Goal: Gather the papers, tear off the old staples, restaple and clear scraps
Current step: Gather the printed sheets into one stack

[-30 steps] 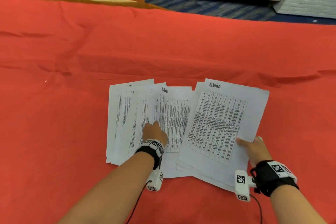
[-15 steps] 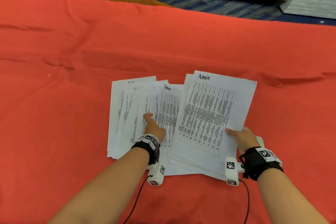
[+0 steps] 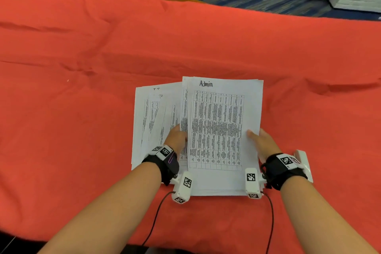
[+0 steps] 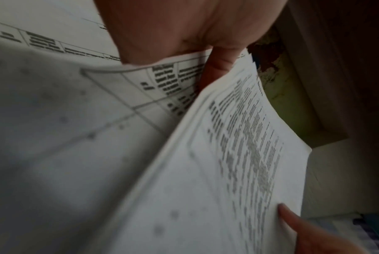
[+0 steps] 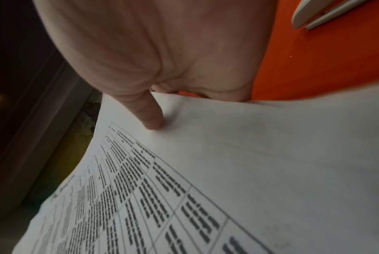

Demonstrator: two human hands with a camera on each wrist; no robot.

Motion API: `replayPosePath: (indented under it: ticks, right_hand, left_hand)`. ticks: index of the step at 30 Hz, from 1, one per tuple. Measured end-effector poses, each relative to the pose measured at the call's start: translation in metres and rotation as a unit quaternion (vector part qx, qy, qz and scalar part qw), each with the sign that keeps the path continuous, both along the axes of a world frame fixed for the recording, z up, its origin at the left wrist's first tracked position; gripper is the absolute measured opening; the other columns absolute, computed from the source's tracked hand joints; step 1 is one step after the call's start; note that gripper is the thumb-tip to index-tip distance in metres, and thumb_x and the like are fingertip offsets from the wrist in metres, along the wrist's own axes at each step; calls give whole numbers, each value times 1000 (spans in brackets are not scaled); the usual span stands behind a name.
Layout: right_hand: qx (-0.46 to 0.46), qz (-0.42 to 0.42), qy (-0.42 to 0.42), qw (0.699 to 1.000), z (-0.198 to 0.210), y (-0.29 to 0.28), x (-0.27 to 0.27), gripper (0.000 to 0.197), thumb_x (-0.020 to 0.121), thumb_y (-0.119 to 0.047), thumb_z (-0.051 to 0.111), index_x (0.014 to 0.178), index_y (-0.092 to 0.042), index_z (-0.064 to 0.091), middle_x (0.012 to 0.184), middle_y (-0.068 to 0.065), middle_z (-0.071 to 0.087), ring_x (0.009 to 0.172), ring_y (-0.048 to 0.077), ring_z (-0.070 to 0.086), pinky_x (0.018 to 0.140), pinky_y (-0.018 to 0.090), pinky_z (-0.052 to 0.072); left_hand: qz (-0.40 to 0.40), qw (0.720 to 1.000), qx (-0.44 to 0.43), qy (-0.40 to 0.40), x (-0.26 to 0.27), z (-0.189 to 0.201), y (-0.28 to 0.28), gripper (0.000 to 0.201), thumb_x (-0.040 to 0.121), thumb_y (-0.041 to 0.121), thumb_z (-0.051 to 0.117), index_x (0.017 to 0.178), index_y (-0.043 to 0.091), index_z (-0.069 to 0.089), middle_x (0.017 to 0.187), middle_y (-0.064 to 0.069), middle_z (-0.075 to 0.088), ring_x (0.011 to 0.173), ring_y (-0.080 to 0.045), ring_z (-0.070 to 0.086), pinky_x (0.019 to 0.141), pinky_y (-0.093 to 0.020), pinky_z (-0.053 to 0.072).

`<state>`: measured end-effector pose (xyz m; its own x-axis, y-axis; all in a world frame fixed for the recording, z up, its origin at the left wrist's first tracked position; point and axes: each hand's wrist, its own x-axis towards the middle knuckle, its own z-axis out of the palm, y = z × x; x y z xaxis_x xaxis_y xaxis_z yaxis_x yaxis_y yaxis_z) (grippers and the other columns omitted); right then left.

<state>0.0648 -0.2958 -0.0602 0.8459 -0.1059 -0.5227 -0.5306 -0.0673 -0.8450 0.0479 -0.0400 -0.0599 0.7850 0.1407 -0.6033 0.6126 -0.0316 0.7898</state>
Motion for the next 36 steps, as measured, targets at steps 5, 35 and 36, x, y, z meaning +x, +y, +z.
replayPosePath:
  ticks: [5,35,36]
  right_hand:
    - [-39,44,-23,998,-13,2,3,42,84,-30,56,125,-22,52,123,3,64,112,26,62,102,50,45]
    - [-16,-136,-1,991,-6,-51,-44,38,88,4,56,126,-3,56,113,13,63,99,33,61,94,45,46]
    - [-12,-138,-1,990,-5,-50,-44,37,88,4,56,125,-4,56,110,12,64,97,32,62,93,45,46]
  left_hand:
    - [-33,999,32,-10,-7,9,-12,72,89,60,36,144,13,37,148,-8,40,136,-25,39,115,-43,30]
    - [-122,948,294,-26,7,-43,8,45,88,-2,48,132,1,37,116,-19,56,100,-30,58,74,-30,45]
    - [-110,951,287,-42,6,-43,12,42,90,-3,43,132,1,40,113,-18,56,95,-28,57,74,-29,44]
